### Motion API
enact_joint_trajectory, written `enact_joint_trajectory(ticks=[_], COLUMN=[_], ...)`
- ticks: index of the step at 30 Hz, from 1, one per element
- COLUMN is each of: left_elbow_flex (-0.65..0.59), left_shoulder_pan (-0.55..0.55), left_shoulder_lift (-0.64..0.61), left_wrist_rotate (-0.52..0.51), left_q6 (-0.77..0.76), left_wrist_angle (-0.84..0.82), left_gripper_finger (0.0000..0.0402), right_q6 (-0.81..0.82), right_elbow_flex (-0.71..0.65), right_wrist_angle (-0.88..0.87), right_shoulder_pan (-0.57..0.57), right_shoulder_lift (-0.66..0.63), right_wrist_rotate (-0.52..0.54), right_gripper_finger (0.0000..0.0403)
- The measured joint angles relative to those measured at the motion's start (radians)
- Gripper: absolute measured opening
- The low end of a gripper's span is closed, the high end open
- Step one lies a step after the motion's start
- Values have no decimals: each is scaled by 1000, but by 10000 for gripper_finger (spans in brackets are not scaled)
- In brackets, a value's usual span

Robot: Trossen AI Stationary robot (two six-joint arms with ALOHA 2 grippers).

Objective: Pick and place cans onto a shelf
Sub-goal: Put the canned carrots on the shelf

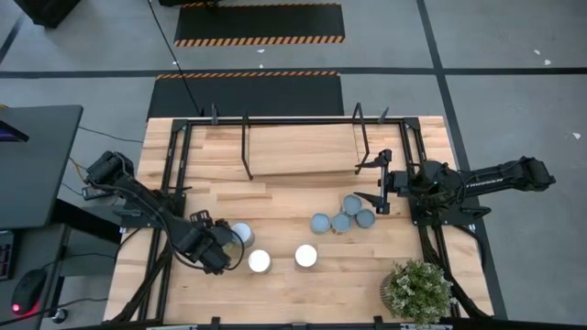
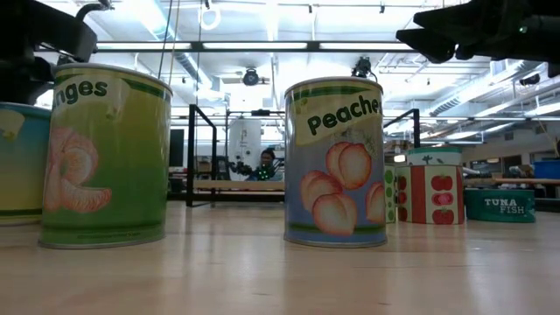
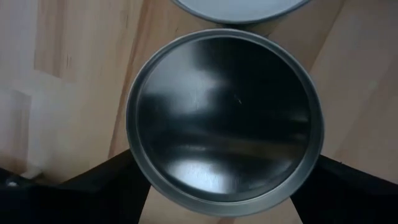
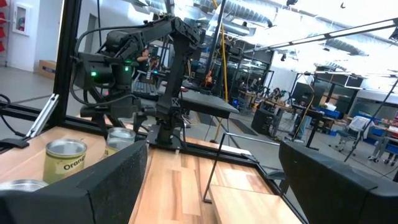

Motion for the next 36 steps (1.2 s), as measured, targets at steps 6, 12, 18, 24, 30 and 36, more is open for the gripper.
enact_joint_trajectory(ticks=[6,12,18,24,30,36], left_elbow_flex=[0,0,0,1,2,2], left_shoulder_pan=[0,-1,-3,-3,-3,-11], left_shoulder_lift=[0,0,0,0,-1,-44], left_wrist_rotate=[-14,-21,-34,-28,14,43], left_q6=[-22,-59,-86,-87,-110,-155], left_wrist_angle=[53,85,101,101,85,63], left_gripper_finger=[330,329,311,286,282,271], right_q6=[-2,9,33,39,53,58], right_elbow_flex=[0,0,0,0,0,0], right_wrist_angle=[0,0,-1,-7,-8,-9], right_shoulder_pan=[0,0,0,0,0,0], right_shoulder_lift=[1,1,1,1,1,1], right_wrist_rotate=[0,1,1,1,2,2], right_gripper_finger=[372,372,372,372,372,372])
